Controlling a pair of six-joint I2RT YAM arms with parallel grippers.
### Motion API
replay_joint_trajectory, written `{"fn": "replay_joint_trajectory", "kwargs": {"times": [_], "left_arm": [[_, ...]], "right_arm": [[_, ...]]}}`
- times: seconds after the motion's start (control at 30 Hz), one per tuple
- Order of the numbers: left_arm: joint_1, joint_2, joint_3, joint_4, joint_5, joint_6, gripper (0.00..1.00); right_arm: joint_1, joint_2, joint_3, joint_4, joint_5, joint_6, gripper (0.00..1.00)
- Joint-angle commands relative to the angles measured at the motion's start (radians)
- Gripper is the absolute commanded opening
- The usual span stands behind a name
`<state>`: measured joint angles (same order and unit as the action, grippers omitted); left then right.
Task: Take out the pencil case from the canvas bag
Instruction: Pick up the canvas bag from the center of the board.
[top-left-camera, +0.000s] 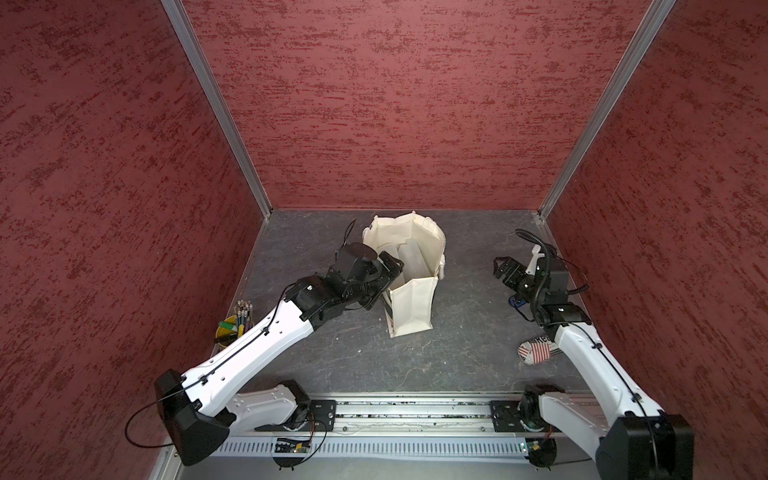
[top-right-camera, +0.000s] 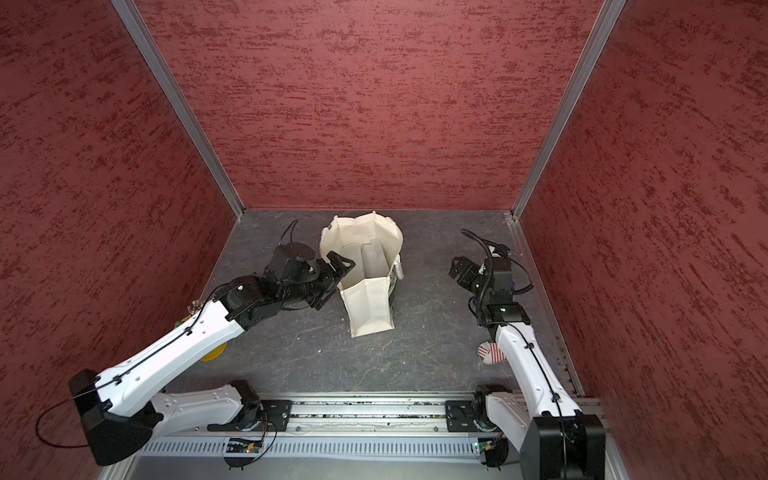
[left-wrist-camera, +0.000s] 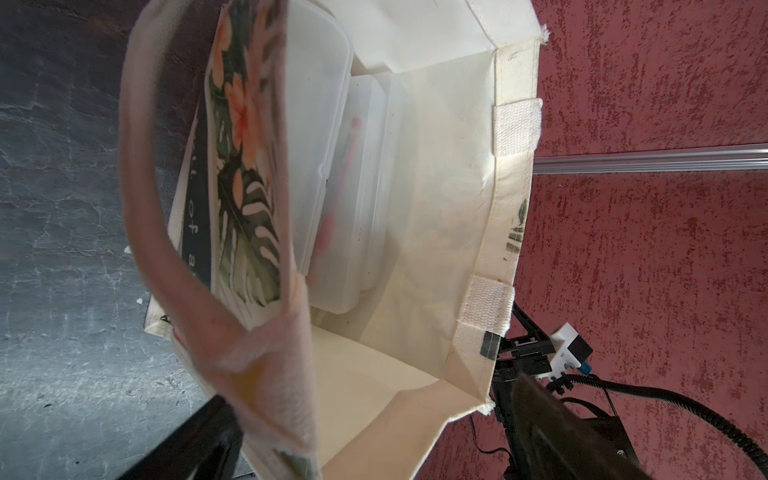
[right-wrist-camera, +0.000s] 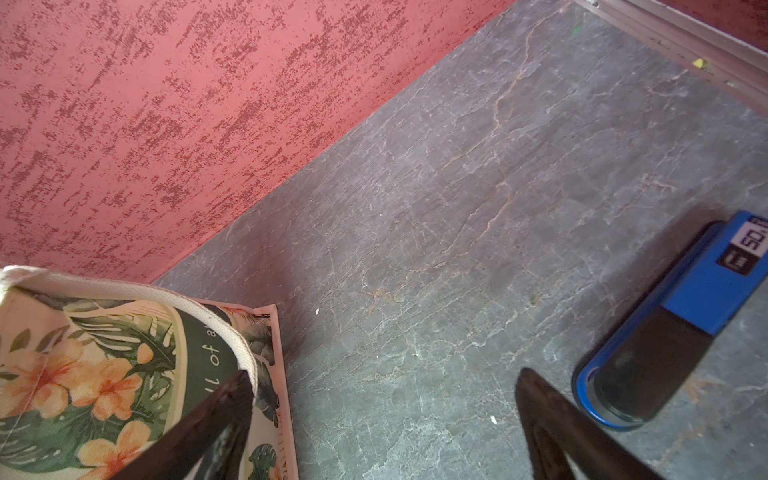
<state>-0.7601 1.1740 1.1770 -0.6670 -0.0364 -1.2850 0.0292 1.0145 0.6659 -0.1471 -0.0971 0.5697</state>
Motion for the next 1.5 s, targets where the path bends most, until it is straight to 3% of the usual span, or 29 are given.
{"fn": "replay_joint_trajectory", "kwargs": {"times": [0.0, 0.23, 0.37, 0.87, 1.03, 1.23, 1.47], "left_arm": [[-0.016, 0.013, 0.046, -0.119, -0.076, 0.036, 1.00], [-0.010, 0.000, 0.107, -0.268, -0.175, 0.143, 1.00], [0.036, 0.045, 0.159, -0.367, -0.181, 0.199, 0.96], [0.113, 0.089, 0.082, -0.197, -0.025, 0.229, 0.70], [0.116, 0.113, 0.081, -0.172, 0.004, 0.241, 0.56], [0.137, 0.116, 0.064, -0.165, -0.010, 0.258, 0.27], [0.153, 0.097, 0.038, -0.131, 0.013, 0.268, 0.00]], "right_arm": [[0.003, -0.002, -0.008, 0.017, -0.006, 0.015, 0.99], [0.004, -0.004, -0.038, 0.040, -0.006, 0.018, 0.99], [0.003, 0.010, -0.023, 0.020, 0.033, -0.010, 0.99], [0.004, 0.006, 0.001, 0.006, 0.074, -0.020, 0.99], [0.004, 0.009, 0.003, -0.001, 0.085, -0.020, 0.99], [0.004, 0.006, -0.008, 0.005, 0.083, -0.003, 0.99], [0.003, 0.005, -0.007, 0.007, 0.077, 0.007, 0.99]]}}
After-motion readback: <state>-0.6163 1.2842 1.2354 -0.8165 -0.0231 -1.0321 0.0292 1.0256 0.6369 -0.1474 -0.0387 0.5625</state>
